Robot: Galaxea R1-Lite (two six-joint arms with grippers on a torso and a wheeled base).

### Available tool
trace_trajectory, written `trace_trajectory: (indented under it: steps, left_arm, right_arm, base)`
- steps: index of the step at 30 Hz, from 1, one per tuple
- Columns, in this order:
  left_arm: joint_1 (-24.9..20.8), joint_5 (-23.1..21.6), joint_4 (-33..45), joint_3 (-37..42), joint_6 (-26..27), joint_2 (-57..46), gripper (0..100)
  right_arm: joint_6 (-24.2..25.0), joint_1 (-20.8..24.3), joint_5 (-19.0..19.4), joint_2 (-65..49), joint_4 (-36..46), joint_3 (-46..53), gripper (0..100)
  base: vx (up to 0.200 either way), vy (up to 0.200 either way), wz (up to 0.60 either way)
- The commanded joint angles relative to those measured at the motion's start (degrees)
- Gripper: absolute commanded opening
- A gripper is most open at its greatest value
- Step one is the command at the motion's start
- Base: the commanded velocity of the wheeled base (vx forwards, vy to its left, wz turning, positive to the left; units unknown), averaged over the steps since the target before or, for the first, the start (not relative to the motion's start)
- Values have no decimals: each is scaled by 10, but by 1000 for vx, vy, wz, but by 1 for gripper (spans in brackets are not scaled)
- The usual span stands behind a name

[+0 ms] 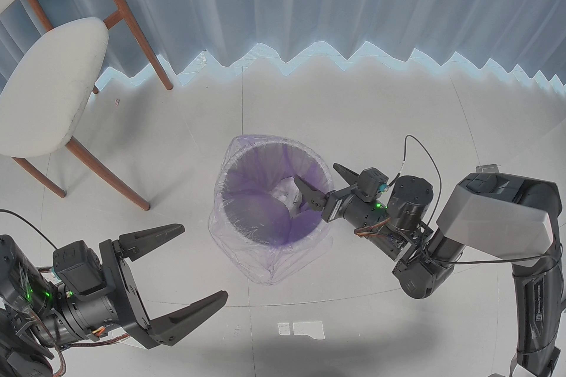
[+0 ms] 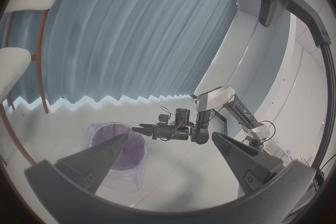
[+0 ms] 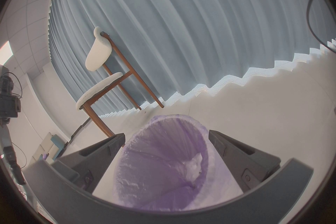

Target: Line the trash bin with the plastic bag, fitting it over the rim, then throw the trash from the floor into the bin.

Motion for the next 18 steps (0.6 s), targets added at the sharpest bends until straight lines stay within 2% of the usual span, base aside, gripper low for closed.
trace_trajectory:
  steps: [1,9,18]
  left_arm:
    - [0,1,0,10,9,-2,100]
    - [0,1,0,10,14,-3,100]
    - [0,2,0,10,15,-5,100]
  right_arm:
    - [-1,-5,0,-54,-20,72,100]
    - [-2,-5,0,-111,-21,138,100]
    - [-6,-5,0,-241,-21,273,100]
  base:
    - [0,0,0]
    - [0,0,0]
    - [0,0,0]
